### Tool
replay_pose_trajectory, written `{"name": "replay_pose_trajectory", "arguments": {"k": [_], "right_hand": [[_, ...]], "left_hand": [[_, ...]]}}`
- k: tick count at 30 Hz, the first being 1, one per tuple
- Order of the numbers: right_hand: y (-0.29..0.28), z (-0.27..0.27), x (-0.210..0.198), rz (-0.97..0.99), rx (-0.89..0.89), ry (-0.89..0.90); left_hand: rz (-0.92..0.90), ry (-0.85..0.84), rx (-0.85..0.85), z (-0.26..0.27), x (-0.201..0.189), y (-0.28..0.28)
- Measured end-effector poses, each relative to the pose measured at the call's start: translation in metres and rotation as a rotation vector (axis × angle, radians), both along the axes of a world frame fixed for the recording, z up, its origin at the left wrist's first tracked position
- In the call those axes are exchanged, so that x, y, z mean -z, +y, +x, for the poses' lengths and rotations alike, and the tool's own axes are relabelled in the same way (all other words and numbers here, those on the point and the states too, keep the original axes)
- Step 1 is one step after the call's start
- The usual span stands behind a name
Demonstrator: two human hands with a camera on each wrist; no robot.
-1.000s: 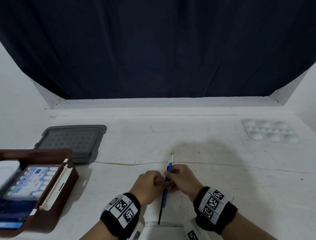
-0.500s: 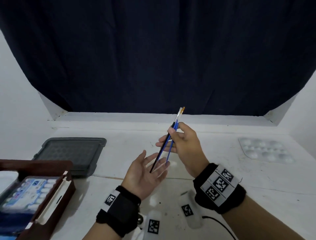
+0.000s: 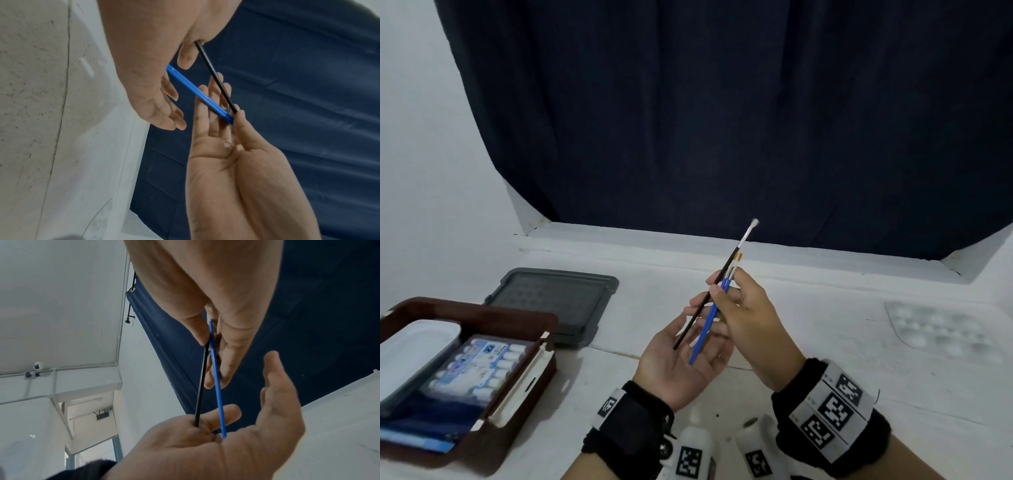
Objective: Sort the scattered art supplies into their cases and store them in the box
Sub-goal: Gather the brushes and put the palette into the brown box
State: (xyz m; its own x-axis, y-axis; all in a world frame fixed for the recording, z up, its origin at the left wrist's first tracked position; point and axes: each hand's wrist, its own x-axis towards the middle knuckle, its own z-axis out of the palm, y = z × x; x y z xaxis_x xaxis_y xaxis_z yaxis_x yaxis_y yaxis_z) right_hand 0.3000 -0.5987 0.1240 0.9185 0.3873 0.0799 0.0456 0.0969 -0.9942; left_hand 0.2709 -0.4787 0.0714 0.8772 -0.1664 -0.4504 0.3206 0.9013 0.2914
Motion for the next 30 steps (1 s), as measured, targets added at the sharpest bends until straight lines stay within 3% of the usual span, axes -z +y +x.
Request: {"name": "replay_pose_trajectory", "arguments": {"k": [7,11,19,23,26,30], "right_hand": [[0.020,-0.011,0.002,-0.096,-0.063,0.029],[0.039,-0.021,-0.005,-0.065,-0.072,0.034],[0.111,-0.044,-0.027,-0.025,-0.208,0.030],[0.172,-0.055,-0.025,-0.109,-0.281,-0.006],[0.221,-0.061,-0.022,-0.228,-0.372,-0.076],[0.280,-0.064,-0.024,-0.443,-0.475,-0.137]], "left_hand": [[0.022,0.000,-0.121,-0.021,-0.003,0.026],[0.236,-0.042,-0.146,-0.043,-0.010,0.061],[0.595,-0.229,-0.416,-0.111,-0.042,0.174],[0.956,-0.290,-0.517,-0.150,-0.054,0.246],[1.367,-0.301,-0.552,-0.174,-0.051,0.298],[1.887,-0.234,-0.446,-0.190,-0.025,0.362]]}}
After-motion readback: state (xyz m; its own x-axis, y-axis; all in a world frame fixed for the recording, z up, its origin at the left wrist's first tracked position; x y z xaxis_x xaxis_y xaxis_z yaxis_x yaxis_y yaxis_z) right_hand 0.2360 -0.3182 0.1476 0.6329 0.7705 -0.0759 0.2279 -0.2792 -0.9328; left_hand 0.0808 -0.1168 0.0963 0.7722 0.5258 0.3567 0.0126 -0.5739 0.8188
